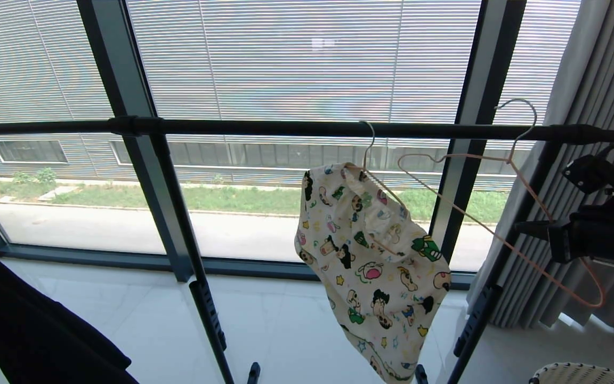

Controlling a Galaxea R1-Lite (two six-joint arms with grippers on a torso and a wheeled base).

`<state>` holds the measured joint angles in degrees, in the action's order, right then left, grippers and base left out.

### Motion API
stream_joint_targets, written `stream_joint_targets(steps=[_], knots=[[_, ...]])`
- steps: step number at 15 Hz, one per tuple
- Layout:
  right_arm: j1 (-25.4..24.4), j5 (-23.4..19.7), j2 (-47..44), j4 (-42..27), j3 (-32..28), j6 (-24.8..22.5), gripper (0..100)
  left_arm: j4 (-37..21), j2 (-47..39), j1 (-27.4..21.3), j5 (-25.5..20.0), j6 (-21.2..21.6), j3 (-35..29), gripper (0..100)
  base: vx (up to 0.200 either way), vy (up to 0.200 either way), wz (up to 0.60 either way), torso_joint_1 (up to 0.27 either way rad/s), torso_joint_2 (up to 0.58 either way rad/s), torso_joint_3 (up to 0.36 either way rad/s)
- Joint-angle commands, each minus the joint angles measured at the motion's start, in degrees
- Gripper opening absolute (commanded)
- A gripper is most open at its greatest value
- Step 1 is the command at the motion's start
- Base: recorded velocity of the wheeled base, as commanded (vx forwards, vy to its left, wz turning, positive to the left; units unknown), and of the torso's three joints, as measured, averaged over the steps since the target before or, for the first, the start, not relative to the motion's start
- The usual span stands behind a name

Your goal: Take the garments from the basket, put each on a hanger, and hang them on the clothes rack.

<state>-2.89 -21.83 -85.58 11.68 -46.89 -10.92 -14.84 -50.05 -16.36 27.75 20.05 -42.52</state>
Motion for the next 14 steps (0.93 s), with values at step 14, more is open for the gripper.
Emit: stream_joint_targets(steps=[14], knots=[[0.7, -2.3, 33.5, -15.5, 15.0, 1.9, 0, 3.8, 1.4, -0.2, -0.1, 0.1, 4.8, 0, -0.186, 0.0, 0.0, 0.003, 0.0, 0.004]])
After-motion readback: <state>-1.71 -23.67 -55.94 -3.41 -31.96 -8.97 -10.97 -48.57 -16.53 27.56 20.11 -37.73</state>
